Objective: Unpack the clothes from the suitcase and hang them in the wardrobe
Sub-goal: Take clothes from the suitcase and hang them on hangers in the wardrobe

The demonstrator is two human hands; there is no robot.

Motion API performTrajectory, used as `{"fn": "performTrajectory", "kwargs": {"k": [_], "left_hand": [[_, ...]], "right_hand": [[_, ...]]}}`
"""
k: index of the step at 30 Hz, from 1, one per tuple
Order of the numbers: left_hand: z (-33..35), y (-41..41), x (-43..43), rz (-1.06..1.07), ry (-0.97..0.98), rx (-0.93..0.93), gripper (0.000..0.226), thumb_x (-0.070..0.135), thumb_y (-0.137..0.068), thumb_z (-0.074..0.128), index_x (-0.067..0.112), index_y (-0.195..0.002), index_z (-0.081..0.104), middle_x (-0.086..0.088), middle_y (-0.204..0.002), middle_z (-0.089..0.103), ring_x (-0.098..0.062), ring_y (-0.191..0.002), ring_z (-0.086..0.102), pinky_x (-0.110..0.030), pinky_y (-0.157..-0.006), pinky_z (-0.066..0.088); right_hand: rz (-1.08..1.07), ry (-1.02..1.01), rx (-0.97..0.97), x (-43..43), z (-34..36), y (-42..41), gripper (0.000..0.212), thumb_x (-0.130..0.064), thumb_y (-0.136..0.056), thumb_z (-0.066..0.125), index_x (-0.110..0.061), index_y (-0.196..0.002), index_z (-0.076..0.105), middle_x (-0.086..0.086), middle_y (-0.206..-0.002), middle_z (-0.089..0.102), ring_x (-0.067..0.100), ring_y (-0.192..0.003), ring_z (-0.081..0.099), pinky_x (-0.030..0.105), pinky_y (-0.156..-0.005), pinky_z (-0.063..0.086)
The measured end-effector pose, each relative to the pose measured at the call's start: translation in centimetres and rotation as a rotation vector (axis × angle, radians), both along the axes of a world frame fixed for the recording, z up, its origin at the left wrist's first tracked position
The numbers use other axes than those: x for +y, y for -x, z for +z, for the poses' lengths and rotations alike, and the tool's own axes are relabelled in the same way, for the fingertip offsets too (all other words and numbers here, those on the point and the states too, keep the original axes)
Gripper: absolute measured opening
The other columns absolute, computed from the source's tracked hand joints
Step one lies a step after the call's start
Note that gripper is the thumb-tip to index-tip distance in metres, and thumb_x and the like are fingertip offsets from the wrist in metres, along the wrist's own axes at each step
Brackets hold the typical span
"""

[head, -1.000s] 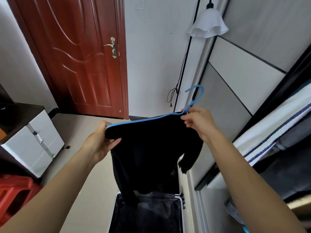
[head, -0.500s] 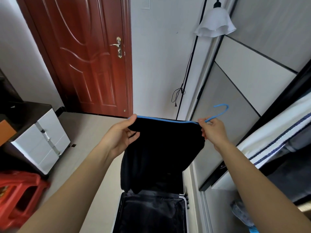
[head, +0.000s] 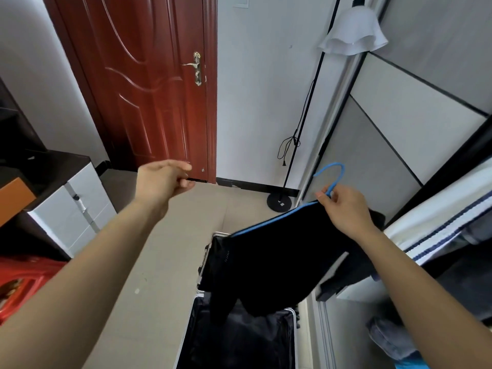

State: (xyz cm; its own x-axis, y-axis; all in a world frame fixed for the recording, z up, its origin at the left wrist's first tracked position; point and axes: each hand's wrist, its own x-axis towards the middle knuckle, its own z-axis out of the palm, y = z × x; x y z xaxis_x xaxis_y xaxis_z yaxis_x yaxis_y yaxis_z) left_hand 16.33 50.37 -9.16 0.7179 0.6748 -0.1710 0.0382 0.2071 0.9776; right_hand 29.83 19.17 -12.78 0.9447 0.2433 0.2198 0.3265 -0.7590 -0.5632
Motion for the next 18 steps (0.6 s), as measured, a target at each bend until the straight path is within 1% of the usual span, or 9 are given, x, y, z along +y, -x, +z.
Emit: {"fn": "performTrajectory", "kwargs": {"k": [2, 5, 7, 8, 9, 11, 12, 15, 18], "left_hand": [[-0.4, 0.2, 0.1, -0.095, -0.097, 0.091, 0.024, -0.014, -0.082, 0.052, 0.005, -0.088, 0.065, -0.008, -0.06, 0.051, -0.012, -0.044, 0.049, -0.026, -0.059, 0.06], [-3.9, 0.2, -1.9, -0.311, -0.102, 0.373, 0.009, 0.006, -0.089, 0.059, 0.005, -0.097, 0.063, -0.011, -0.084, 0.055, -0.021, -0.063, 0.06, -0.031, -0.059, 0.06], [-6.9, 0.2, -3.9, -0.409, -0.047, 0.555, 0.023, 0.02, -0.091, 0.061, 0.003, -0.107, 0.06, -0.013, -0.097, 0.058, -0.027, -0.071, 0.064, -0.035, -0.061, 0.059], [-8.0, 0.1, -5.0, -0.449, 0.024, 0.589, 0.029, 0.025, -0.092, 0.06, 0.003, -0.111, 0.057, -0.015, -0.102, 0.059, -0.029, -0.073, 0.065, -0.036, -0.062, 0.06], [-8.9, 0.0, -6.0, -0.475, 0.134, 0.572, 0.031, 0.029, -0.094, 0.058, 0.004, -0.112, 0.055, -0.018, -0.106, 0.06, -0.031, -0.076, 0.066, -0.038, -0.064, 0.06], [-9.7, -0.7, -7.7, -0.456, 0.427, 0.426, 0.026, 0.032, -0.094, 0.059, 0.009, -0.107, 0.056, -0.022, -0.105, 0.062, -0.033, -0.083, 0.068, -0.037, -0.068, 0.06], [-10.0, -1.3, -8.3, -0.423, 0.498, 0.353, 0.024, 0.03, -0.093, 0.062, 0.01, -0.106, 0.058, -0.022, -0.102, 0.064, -0.031, -0.085, 0.068, -0.035, -0.068, 0.06], [-11.0, -2.4, -8.9, -0.273, 0.564, 0.208, 0.025, 0.017, -0.087, 0.07, 0.002, -0.105, 0.062, -0.016, -0.096, 0.066, -0.021, -0.083, 0.068, -0.028, -0.066, 0.061], [-11.5, -2.2, -8.9, -0.224, 0.601, 0.118, 0.022, 0.003, -0.085, 0.068, 0.0, -0.107, 0.063, -0.013, -0.092, 0.07, -0.018, -0.082, 0.069, -0.023, -0.066, 0.06]], "right_hand": [[0.013, 0.094, -0.08, 0.2, 0.0, 0.5, 0.023, -0.032, -0.097, 0.056, -0.011, -0.091, 0.063, -0.004, -0.061, 0.049, 0.023, -0.065, 0.053, 0.034, -0.062, 0.036], [0.007, 0.167, -0.165, 0.3, 1.0, 0.8, 0.026, -0.034, -0.098, 0.053, -0.01, -0.093, 0.061, -0.008, -0.061, 0.044, 0.028, -0.069, 0.053, 0.033, -0.061, 0.034], [-0.012, 0.179, -0.215, 0.1, 1.9, 0.8, 0.029, -0.035, -0.099, 0.052, -0.009, -0.095, 0.062, -0.004, -0.065, 0.047, 0.033, -0.073, 0.057, 0.033, -0.061, 0.033], [-0.026, 0.184, -0.235, 0.0, 2.3, 0.8, 0.03, -0.036, -0.099, 0.051, -0.009, -0.095, 0.062, -0.001, -0.067, 0.049, 0.036, -0.076, 0.058, 0.033, -0.061, 0.033], [-0.036, 0.19, -0.249, -0.1, 2.6, 0.9, 0.031, -0.037, -0.099, 0.051, -0.008, -0.095, 0.062, 0.001, -0.069, 0.05, 0.037, -0.077, 0.059, 0.033, -0.06, 0.033], [-0.041, 0.188, -0.263, 0.0, 3.1, 1.2, 0.031, -0.036, -0.099, 0.05, -0.007, -0.096, 0.061, 0.001, -0.069, 0.049, 0.036, -0.076, 0.059, 0.033, -0.059, 0.031], [-0.046, 0.184, -0.267, 0.1, 3.3, 1.4, 0.031, -0.036, -0.099, 0.05, -0.007, -0.097, 0.061, 0.001, -0.068, 0.048, 0.035, -0.076, 0.058, 0.033, -0.059, 0.03], [-0.054, 0.19, -0.277, 0.2, 3.3, 1.9, 0.031, -0.036, -0.099, 0.05, -0.007, -0.096, 0.061, -0.001, -0.067, 0.047, 0.033, -0.072, 0.055, 0.033, -0.058, 0.029], [-0.071, 0.166, -0.261, -0.3, 2.9, 2.1, 0.033, -0.037, -0.099, 0.05, -0.006, -0.091, 0.059, -0.001, -0.064, 0.047, 0.028, -0.065, 0.049, 0.033, -0.056, 0.029]]}}
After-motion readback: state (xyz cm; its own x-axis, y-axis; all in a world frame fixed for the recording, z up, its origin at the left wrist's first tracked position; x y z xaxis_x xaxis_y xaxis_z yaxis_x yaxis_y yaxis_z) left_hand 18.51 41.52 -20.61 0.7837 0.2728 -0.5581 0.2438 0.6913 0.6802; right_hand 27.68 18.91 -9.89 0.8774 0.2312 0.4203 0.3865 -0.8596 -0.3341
